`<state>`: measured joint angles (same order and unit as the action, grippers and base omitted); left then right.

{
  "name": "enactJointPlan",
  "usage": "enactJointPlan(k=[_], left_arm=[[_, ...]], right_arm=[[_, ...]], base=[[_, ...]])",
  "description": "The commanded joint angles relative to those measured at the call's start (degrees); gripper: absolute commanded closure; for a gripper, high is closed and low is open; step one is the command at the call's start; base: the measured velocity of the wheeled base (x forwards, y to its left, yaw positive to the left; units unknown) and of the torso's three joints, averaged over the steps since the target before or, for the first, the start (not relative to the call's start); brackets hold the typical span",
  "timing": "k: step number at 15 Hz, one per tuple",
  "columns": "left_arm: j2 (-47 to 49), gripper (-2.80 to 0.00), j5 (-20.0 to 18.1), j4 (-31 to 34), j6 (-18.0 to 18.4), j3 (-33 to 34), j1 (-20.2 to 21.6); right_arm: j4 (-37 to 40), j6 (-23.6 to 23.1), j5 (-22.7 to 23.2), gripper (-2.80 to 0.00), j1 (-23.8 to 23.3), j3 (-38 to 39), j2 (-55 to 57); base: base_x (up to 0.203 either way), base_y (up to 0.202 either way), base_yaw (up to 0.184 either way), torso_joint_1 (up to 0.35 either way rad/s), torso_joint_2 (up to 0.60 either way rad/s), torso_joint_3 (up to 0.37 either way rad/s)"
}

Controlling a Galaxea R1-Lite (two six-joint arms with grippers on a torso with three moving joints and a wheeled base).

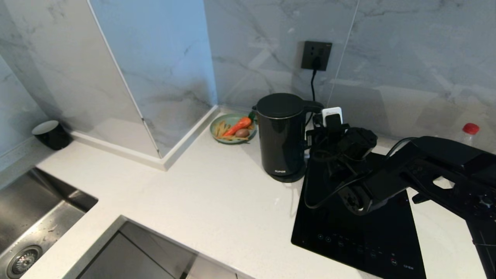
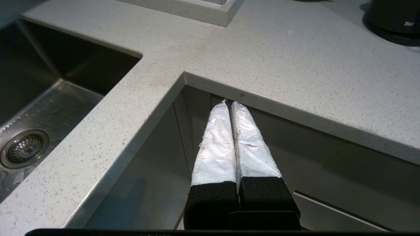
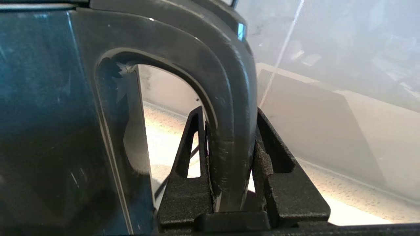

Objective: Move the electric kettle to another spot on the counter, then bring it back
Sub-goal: Place it on the power base

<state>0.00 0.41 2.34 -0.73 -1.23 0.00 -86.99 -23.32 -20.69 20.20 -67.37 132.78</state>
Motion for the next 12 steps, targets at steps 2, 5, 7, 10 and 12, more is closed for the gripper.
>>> enactJointPlan(k=[2, 5, 7, 10, 12], left_arm=[[0.0, 0.0, 0.02, 0.03, -0.06, 0.0, 0.0], [0.0, 0.0, 0.02, 0.03, 0.03, 0.0, 0.0], [0.09, 0.0, 0.02, 0.03, 0.03, 0.0, 0.0], [0.0, 0.0, 0.02, 0.03, 0.01, 0.0, 0.0], [0.09, 0.0, 0.02, 0.03, -0.04, 0.0, 0.0]], right_arm=[[-0.67, -0.06, -0.23, 0.0, -0.33, 0.39, -0.85], [-0.67, -0.15, -0.23, 0.0, -0.25, 0.56, -1.21], [-0.67, -0.07, -0.23, 0.0, -0.25, 1.51, -1.55], [-0.67, -0.06, -0.23, 0.0, -0.25, 3.42, -2.09], [-0.67, 0.83, -0.22, 0.0, -0.19, 5.71, -2.09]], base=[[0.0, 0.0, 0.0, 0.0, 0.0, 0.0], [0.0, 0.0, 0.0, 0.0, 0.0, 0.0], [0.0, 0.0, 0.0, 0.0, 0.0, 0.0], [0.0, 0.0, 0.0, 0.0, 0.0, 0.0], [0.0, 0.0, 0.0, 0.0, 0.0, 0.0]])
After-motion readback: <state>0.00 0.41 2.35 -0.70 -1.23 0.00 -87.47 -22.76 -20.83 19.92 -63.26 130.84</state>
